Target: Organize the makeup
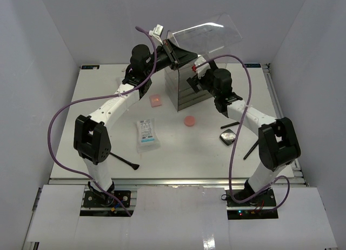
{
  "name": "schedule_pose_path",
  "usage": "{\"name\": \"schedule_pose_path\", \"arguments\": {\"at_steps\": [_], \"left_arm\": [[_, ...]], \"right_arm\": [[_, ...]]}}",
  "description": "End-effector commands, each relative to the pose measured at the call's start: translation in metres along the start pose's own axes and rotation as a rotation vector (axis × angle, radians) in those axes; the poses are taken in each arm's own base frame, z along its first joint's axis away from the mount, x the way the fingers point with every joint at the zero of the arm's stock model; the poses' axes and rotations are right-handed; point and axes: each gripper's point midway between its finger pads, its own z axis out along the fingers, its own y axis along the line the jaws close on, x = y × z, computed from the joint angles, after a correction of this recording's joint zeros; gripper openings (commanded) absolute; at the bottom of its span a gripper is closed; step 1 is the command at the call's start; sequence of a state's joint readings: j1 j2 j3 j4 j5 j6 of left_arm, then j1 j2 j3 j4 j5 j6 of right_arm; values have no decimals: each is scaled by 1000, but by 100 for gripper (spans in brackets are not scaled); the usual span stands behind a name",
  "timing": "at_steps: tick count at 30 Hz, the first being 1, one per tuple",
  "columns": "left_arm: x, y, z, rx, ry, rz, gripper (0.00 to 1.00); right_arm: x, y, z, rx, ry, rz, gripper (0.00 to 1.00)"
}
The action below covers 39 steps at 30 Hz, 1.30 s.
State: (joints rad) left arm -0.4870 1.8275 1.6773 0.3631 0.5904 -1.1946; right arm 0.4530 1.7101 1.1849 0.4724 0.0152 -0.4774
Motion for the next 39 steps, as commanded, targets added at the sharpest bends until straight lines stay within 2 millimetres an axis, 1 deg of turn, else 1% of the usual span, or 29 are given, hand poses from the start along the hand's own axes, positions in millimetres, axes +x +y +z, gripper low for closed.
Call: {"name": "schedule_pose_path", "arguments": {"at_steps": [1,2,3,4,6,8,11,13,14,15,16,17,18,19,20,22,23,25,27,30,32,34,38,39], "left_arm": [[-23,-61,-10,165,-78,171,8],[-23,-61,-10,163,-79,172,8],[-23,-61,-11,163,-80,174,8],[-23,-61,-11,163,-81,175,8],[-22,-61,-11,163,-81,174,8],[-21,-59,-12,161,-79,171,8],[-19,-59,-14,161,-79,171,8],[-18,-58,-15,160,-78,172,8],[-19,-57,-15,158,-78,171,8],[-18,-56,-15,157,-77,171,8],[-18,-57,-15,159,-74,172,8],[-18,-58,-15,161,-73,173,8],[-17,-57,-15,159,-71,172,8],[-16,-56,-16,158,-71,172,8],[-16,-56,-16,158,-70,172,8],[-16,-56,-16,158,-69,173,8],[-16,-56,-17,159,-69,175,8],[-16,-54,-17,157,-70,174,8],[-15,-54,-17,157,-69,174,8],[-16,-53,-18,157,-70,172,8],[-15,-53,-18,159,-67,172,8],[-15,-53,-18,161,-66,171,8],[-15,-51,-18,160,-64,171,8],[-14,-51,-18,161,-63,170,8]], "right_arm": [[-47,39,-42,-267,-146,-19,95],[-43,58,-52,-369,-152,-40,95],[-46,72,-66,-454,-172,-74,95],[-43,86,-79,-534,-173,-89,95],[-25,115,-104,-683,-133,-74,95],[-16,130,-120,-746,-124,-53,95],[18,146,-132,-765,-21,25,94],[39,150,-130,-730,81,100,94],[47,150,-128,-714,113,102,94],[61,152,-125,-681,186,151,95],[68,155,-124,-669,218,170,95],[83,154,-118,-604,292,213,97],[89,157,-114,-572,333,232,98],[92,156,-110,-537,359,238,98],[97,153,-106,-496,375,238,98],[111,156,-97,-402,418,271,94],[114,157,-93,-369,417,259,93],[113,162,-86,-329,393,245,92],[118,169,-81,-329,415,279,91],[130,162,-72,-255,453,283,92],[132,159,-64,-228,465,284,92],[136,157,-61,-206,478,282,93],[138,157,-58,-199,486,287,94],[141,160,-57,-208,493,289,94]]}}
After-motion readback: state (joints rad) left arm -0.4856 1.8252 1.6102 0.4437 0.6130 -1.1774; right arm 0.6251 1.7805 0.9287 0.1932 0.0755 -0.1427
